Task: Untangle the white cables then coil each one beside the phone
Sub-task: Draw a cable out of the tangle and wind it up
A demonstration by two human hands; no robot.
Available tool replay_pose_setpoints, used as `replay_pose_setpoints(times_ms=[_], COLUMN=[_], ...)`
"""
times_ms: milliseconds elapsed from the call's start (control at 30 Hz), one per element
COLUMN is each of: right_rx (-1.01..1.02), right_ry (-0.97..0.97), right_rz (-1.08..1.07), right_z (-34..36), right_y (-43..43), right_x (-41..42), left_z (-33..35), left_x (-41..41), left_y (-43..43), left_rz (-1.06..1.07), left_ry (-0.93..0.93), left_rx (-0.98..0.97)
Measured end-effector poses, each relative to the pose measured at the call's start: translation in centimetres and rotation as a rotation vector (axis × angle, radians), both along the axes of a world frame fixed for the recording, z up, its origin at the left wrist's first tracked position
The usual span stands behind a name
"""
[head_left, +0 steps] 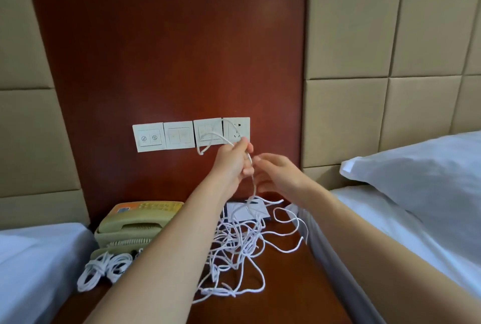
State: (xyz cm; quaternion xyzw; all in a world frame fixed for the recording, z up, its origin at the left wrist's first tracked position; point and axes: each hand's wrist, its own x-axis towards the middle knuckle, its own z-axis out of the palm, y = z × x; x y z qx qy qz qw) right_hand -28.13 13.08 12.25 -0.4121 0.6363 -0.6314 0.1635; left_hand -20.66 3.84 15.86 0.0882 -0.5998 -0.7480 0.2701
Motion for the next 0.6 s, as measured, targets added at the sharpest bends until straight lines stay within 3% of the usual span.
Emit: replay_pose_setpoints(times_ms=[167,333,600], right_rx=[0.356,0.308,0.208], right_ry=[0.478,0.306,0.249], right_rz=[-0.062,-0.053,0.013], right_z=[-2.6,-2.8,-2.7], right_y=[0.9,1.4,-2.5], right_x=[0.0,-0.3,2.4], left_z=[1.8,1.9,1.3], left_x=[0.8,2.4,2.2], left_y=[-1.6,-4.4,-3.4], left_rz=[0.061,0.121,0.023], left_ry=[0.112,0.173,0.261], left_rx=[0.196,0.342,0.504])
